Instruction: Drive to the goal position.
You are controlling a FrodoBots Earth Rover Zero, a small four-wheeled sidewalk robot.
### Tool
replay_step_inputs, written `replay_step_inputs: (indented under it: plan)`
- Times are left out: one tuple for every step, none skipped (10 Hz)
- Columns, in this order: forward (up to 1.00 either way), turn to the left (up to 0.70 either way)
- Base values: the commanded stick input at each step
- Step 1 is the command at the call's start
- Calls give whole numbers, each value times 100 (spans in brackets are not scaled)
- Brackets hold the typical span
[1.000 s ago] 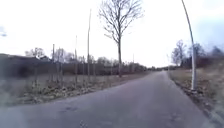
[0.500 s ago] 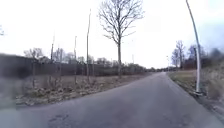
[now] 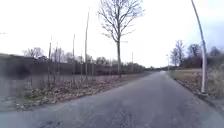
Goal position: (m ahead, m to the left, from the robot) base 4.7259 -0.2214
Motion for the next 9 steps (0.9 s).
replay_step_inputs:
  plan:
    - [50,1]
    - [50,1]
    - [50,1]
    - [50,1]
    - [50,1]
    - [50,1]
    - [50,1]
    - [50,1]
    - [50,1]
